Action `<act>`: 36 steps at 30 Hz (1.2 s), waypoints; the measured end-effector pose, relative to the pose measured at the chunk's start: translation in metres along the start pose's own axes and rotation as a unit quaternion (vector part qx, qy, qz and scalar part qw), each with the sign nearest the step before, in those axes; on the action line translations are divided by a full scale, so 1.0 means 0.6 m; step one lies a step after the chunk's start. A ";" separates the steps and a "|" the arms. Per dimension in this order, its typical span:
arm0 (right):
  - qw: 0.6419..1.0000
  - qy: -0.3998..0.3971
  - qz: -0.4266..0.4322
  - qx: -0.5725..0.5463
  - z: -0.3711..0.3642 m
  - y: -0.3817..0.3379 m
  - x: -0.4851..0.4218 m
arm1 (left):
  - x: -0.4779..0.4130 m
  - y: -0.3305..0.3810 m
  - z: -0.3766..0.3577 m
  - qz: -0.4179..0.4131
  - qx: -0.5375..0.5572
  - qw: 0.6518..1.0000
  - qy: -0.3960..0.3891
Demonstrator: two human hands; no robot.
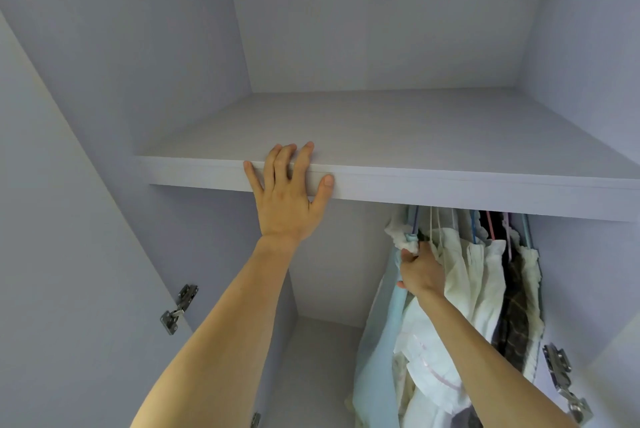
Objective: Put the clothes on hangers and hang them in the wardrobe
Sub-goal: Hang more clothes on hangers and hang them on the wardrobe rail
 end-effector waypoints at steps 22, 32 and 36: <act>0.908 -0.242 0.341 -0.039 -0.043 -0.019 0.469 | 0.613 -0.140 0.401 0.374 -0.108 0.858 -0.334; 0.653 -0.536 0.534 -0.027 -0.035 0.034 0.970 | 1.012 0.025 0.987 0.654 -0.299 0.655 -0.233; 0.520 -0.627 0.580 -0.004 0.032 0.089 1.154 | 1.151 0.203 1.142 0.747 -0.333 0.552 -0.162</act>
Point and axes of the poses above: each hand's wrist, its own x-axis away from the middle knuckle, its own z-axis out of the back of the hand, y = z × x, the point moved 2 cm from there along -x, towards the middle knuckle, and after that the axes turned 9 degrees about y, right-handed, at the moved point
